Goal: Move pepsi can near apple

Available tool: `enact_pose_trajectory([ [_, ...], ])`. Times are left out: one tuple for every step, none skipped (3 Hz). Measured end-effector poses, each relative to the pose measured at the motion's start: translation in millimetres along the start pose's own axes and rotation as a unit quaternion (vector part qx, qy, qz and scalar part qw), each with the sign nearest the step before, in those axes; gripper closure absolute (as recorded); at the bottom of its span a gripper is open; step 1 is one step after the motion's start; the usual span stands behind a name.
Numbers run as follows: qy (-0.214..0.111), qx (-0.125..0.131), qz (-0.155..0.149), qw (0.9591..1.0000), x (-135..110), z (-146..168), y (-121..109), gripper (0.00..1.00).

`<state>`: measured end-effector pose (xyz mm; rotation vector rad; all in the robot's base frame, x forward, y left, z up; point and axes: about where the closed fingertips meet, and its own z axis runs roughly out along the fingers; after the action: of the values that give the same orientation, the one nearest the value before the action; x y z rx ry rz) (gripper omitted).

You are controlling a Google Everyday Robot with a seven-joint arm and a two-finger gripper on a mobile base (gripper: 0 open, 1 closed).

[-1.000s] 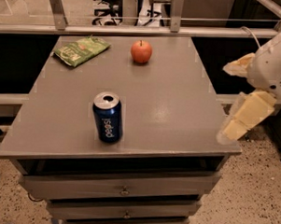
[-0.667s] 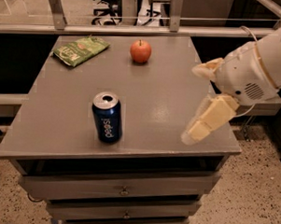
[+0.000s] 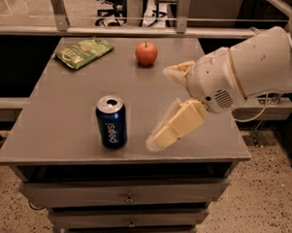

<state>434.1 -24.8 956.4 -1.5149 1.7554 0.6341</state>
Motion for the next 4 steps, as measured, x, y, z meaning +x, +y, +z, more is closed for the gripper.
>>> enact_pose_trajectory([
  [0.001,0.001,-0.001,1.0000,0.3,-0.2,0.0,0.00],
  [-0.012,0.003,-0.002,0.9999,-2.1,9.7,1.8,0.00],
  [-0.043,0.003,0.002,0.9991,-2.9,34.7,2.5,0.00],
  [-0.078,0.003,0.005,0.9970,-7.6,63.0,1.9,0.00],
])
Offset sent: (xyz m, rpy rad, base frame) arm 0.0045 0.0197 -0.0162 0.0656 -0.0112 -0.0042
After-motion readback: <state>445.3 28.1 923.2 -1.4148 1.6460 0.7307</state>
